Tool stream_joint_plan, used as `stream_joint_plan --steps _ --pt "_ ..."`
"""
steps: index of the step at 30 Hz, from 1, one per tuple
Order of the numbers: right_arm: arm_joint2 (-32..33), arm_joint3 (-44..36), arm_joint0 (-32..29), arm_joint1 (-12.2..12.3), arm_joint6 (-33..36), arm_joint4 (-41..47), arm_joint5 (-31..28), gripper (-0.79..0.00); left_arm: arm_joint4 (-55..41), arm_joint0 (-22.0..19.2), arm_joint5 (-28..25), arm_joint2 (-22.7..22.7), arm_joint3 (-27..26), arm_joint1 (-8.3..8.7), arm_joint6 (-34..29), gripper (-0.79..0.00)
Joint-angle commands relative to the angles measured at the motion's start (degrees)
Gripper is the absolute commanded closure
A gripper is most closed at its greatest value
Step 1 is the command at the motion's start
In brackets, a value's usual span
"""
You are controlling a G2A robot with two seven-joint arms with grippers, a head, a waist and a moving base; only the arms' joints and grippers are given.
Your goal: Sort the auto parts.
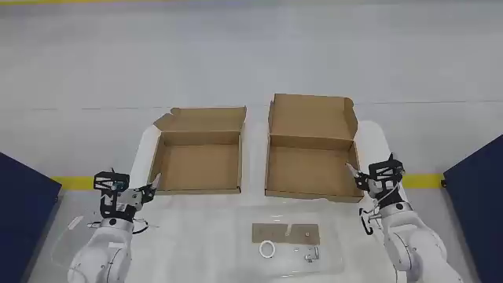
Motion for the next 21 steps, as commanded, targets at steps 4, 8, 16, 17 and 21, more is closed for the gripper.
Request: stream_joint_plan --steps 4,8,16,17,21 --pt "1.5 -3.9 -1.3 0.7 4.1 1.1 -12.2 -0.785 0.0 0.0 0.0 0.0 0.0 0.00 0.0 -0.785" --pt "1.5 -3.9 -1.3 0.7 4.1 1.1 -12.2 -0.785 0.0 0.0 0.0 0.0 0.0 0.00 0.0 -0.785" --pt "2.7 -6.7 -0.3 1.4 7.1 0.4 -21.5 -0.785 0.0 0.0 0.0 0.0 0.0 0.00 0.0 -0.785" --pt "3.3 -7.3 -0.2 1.6 8.3 0.5 -23.6 -0.785 0.0 0.0 0.0 0.0 0.0 0.00 0.0 -0.785" --pt "5.2 -9.9 0.5 2.5 16.1 2.1 -34.4 -0.785 0.0 0.0 0.0 0.0 0.0 0.00 0.0 -0.785"
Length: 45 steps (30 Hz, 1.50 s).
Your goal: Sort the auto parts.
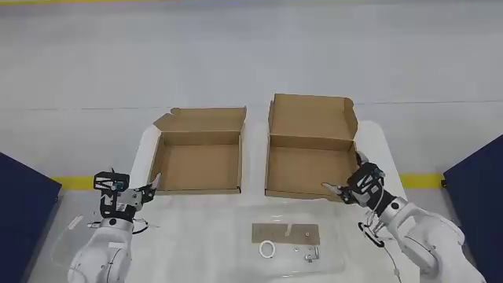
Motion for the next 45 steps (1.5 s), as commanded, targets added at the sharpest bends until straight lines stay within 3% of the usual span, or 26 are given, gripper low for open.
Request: stream_joint_plan --steps 1,8,13,20,30,38,42,45 --pt "0.7 -0.7 0.3 0.2 2.3 0.3 -3.2 -0.785 0.0 0.0 0.0 0.0 0.0 0.00 0.0 -0.785" --pt "0.3 -0.7 0.1 0.2 1.9 0.9 -3.7 -0.785 0.0 0.0 0.0 0.0 0.0 0.00 0.0 -0.785" --pt "1.0 -2.8 0.6 1.0 5.7 1.9 -12.1 -0.785 0.0 0.0 0.0 0.0 0.0 0.00 0.0 -0.785" --pt "0.3 -6.1 2.7 2.4 18.6 6.7 -23.2 -0.785 0.0 0.0 0.0 0.0 0.0 0.00 0.0 -0.785" --pt "-1.9 -7.6 2.4 2.9 19.5 7.7 -23.2 -0.785 0.0 0.0 0.0 0.0 0.0 0.00 0.0 -0.785" --pt "-10.5 -10.4 6.5 6.6 31.9 12.3 -23.2 -0.785 0.0 0.0 0.0 0.0 0.0 0.00 0.0 -0.785" --pt "-15.4 -8.2 9.3 9.8 32.0 9.7 -23.1 -0.785 0.0 0.0 0.0 0.0 0.0 0.00 0.0 -0.785" --pt "-15.4 -8.0 9.6 10.0 32.1 9.6 -23.0 -0.785 0.0 0.0 0.0 0.0 0.0 0.00 0.0 -0.785"
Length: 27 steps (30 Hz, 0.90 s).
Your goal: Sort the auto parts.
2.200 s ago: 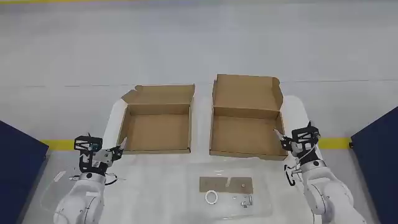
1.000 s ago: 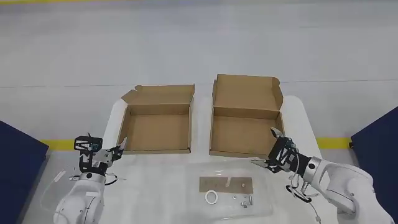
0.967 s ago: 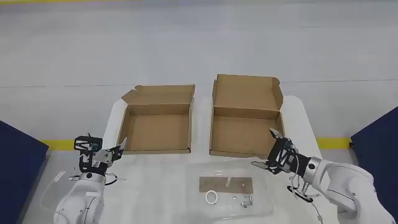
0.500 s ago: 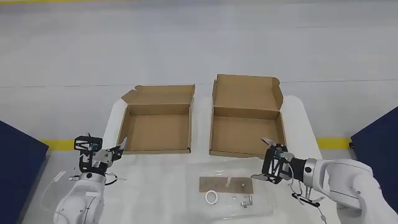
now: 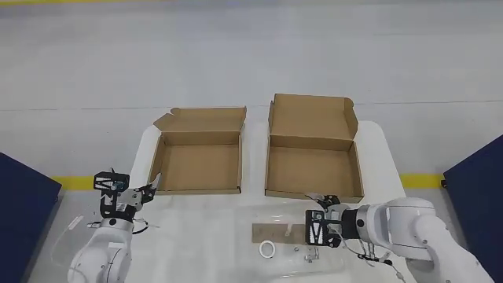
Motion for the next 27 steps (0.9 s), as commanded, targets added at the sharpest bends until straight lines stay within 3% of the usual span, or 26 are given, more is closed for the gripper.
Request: stream_joint_plan --steps 1,5,10,20,27 --pt "0.1 -0.1 -0.1 -0.1 0.1 0.1 0.0 -0.785 0.0 0.0 0.0 0.0 0.0 0.00 0.0 -0.785" --pt "-0.4 0.2 -0.4 -0.1 -0.1 0.0 -0.2 -0.785 0.0 0.0 0.0 0.0 0.0 0.00 0.0 -0.785" --pt "-6.3 0.5 0.8 1.3 -0.1 -4.6 -0.2 -0.785 0.0 0.0 0.0 0.0 0.0 0.00 0.0 -0.785" --pt "-19.0 6.1 10.3 6.8 2.0 -2.6 1.9 -0.785 0.0 0.0 0.0 0.0 0.0 0.00 0.0 -0.785" --pt "-19.1 6.1 10.2 6.8 1.7 -2.5 2.0 -0.785 0.0 0.0 0.0 0.0 0.0 0.00 0.0 -0.785"
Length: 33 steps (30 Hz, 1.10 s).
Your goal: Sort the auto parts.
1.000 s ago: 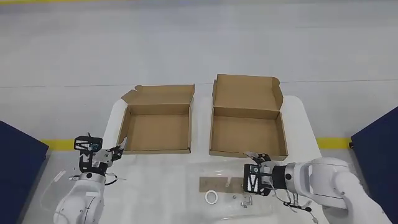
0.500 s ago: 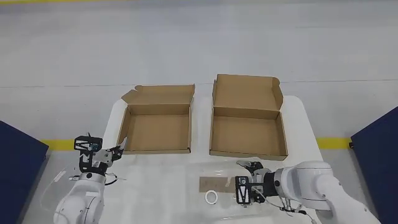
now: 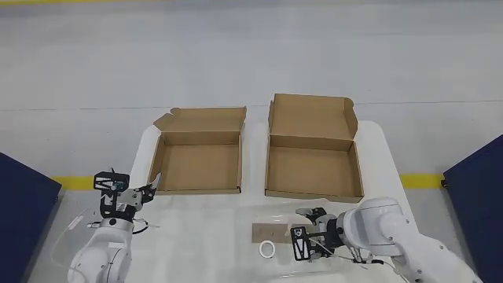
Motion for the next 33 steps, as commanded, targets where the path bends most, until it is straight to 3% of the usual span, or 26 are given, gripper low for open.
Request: stream_joint_plan --steps 1,10,20,33 --pt "-0.5 0.1 -0.2 0.0 -0.8 0.3 -0.3 -0.785 0.0 0.0 0.0 0.0 0.0 0.00 0.0 -0.785" --pt "-7.3 3.0 6.2 1.4 -0.2 1.0 -0.2 -0.785 0.0 0.0 0.0 0.0 0.0 0.00 0.0 -0.785" --pt "-22.8 5.5 21.9 5.0 6.6 12.1 6.6 -0.785 0.0 0.0 0.0 0.0 0.0 0.00 0.0 -0.785" --pt "-22.8 5.6 21.8 4.9 6.7 11.5 7.2 -0.785 0.0 0.0 0.0 0.0 0.0 0.00 0.0 -0.785"
